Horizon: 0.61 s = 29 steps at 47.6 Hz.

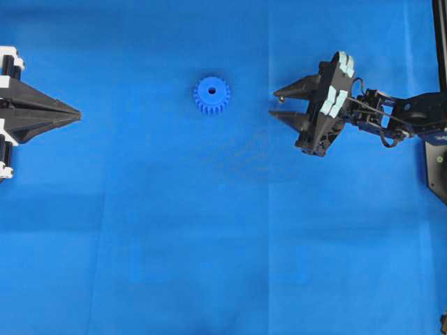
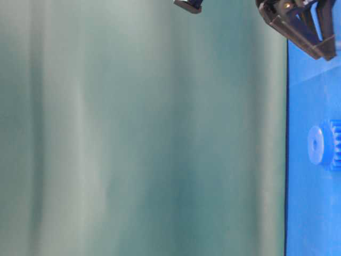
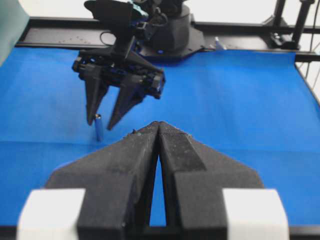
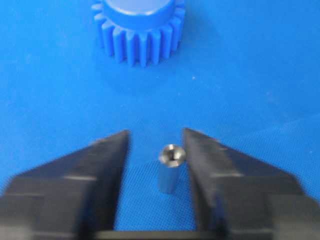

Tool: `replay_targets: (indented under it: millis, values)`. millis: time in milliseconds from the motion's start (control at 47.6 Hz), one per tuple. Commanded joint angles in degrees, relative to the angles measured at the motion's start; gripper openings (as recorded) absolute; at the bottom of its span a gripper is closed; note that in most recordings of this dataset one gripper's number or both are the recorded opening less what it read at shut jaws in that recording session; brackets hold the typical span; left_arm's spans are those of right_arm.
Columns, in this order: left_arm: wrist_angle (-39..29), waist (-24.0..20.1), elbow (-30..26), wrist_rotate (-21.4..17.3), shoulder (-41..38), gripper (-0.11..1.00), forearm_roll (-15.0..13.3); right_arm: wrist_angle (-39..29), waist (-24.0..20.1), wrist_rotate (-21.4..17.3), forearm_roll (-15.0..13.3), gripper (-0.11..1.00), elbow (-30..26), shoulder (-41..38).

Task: Insert the shaft placed at a random location into the center hole of the small gear at another random location.
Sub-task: 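Lower the open right gripper around the shaft and close it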

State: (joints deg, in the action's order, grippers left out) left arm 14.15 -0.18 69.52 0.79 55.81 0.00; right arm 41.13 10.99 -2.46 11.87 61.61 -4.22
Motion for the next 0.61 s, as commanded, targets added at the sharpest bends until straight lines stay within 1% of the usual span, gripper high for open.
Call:
replay_targets:
  millis: [0, 42, 105, 252, 399, 462, 588]
  values:
    - [0.2, -0.2, -0.6, 0.1, -0.2, 0.00, 0.1, 1.1, 0.4, 0.0, 1.3, 0.18, -0.1, 0.7]
    - [0.3, -0.2, -0.6, 0.1, -0.1, 0.00, 0.1, 1.1, 0.6, 0.0, 1.9, 0.10, 0.0, 0.8]
    - [0.3, -0.2, -0.5, 0.1, -0.2, 0.00, 0.1, 1.2, 0.8, 0.1, 2.7, 0.03, 0.3, 0.9]
    - [0.2, -0.2, -0.6, 0.1, -0.1, 0.00, 0.1, 0.9, 0.8, 0.1, 2.8, 0.02, 0.3, 1.2]
    - [0.2, -0.2, -0.6, 0.1, -0.1, 0.00, 0.1, 0.0, 0.7, 0.2, 2.7, 0.02, 0.2, 3.2]
    - [0.2, -0.2, -0.6, 0.1, -0.2, 0.00, 0.1, -1.1, 0.8, 0.3, 2.8, 0.02, 0.0, 4.6]
    - [0.2, -0.2, -0.6, 0.1, -0.1, 0.00, 0.1, -5.3, 0.9, 0.7, 2.7, 0.02, -0.6, 9.0]
